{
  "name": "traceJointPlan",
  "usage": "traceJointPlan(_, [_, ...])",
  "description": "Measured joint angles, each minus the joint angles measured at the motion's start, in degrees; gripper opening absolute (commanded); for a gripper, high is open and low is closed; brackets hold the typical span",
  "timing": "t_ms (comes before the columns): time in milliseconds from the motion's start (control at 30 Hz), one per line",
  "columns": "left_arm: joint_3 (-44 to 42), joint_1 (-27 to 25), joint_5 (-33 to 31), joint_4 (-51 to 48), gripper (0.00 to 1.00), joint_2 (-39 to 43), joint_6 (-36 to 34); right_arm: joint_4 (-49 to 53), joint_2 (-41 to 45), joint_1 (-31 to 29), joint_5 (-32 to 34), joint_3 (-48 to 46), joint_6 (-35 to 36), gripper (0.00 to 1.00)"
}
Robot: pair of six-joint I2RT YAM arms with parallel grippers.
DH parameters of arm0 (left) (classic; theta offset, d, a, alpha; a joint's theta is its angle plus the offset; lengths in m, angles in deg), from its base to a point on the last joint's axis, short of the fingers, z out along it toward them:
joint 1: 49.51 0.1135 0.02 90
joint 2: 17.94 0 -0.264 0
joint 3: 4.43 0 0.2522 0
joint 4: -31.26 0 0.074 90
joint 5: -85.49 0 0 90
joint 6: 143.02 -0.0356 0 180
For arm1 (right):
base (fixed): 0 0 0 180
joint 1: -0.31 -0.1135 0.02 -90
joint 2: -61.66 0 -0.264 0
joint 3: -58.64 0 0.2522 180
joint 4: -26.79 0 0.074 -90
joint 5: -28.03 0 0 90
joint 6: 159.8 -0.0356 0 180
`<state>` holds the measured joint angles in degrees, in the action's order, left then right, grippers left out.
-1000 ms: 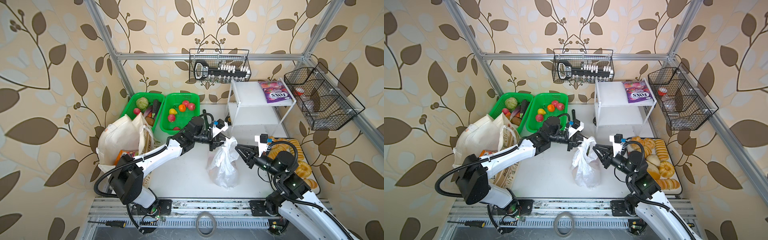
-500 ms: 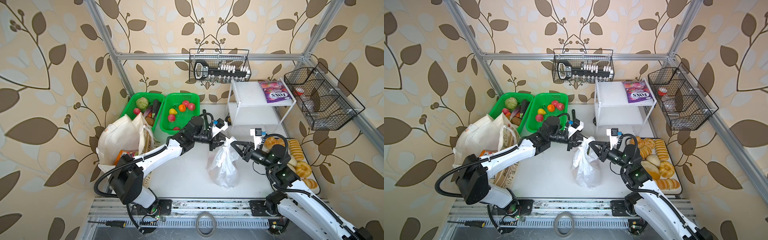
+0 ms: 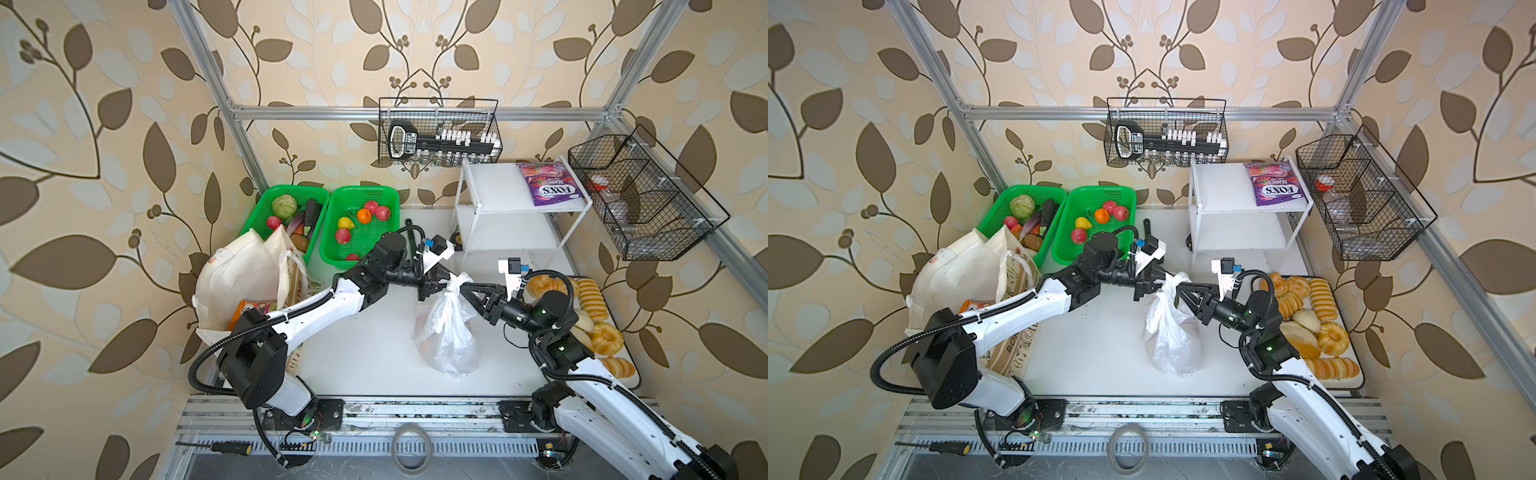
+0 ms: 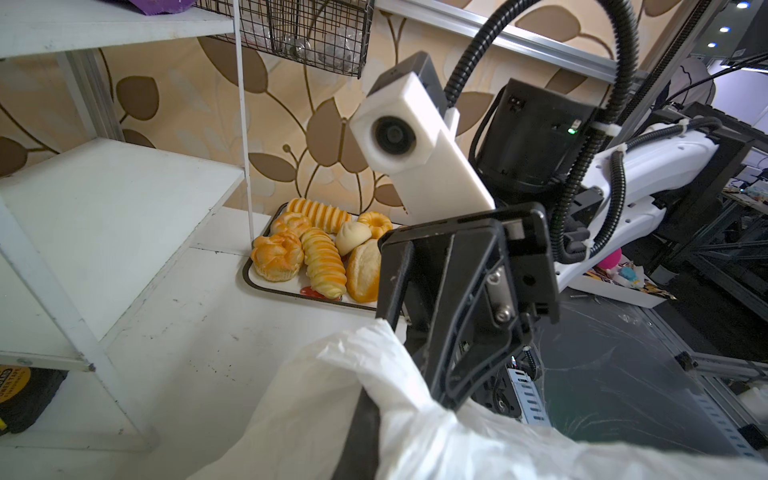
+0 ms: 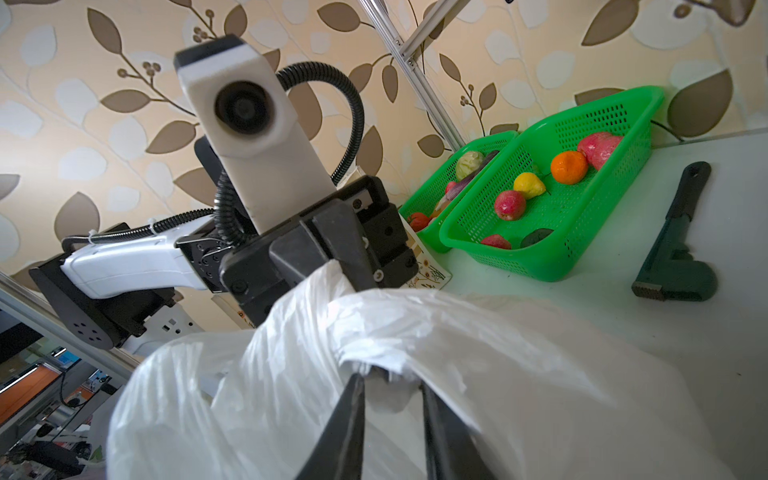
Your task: Place the mixed food into the grocery bags and tie them
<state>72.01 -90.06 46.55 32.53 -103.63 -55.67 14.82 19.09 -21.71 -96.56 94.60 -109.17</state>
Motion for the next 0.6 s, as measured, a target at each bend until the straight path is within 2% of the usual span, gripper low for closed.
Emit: traceJointPlan(600, [-0.1, 0.0, 1.5, 1.3, 0.00, 0.0, 1.8, -8.6, -2.0, 0.3, -2.1, -1.7, 2.6, 0.24])
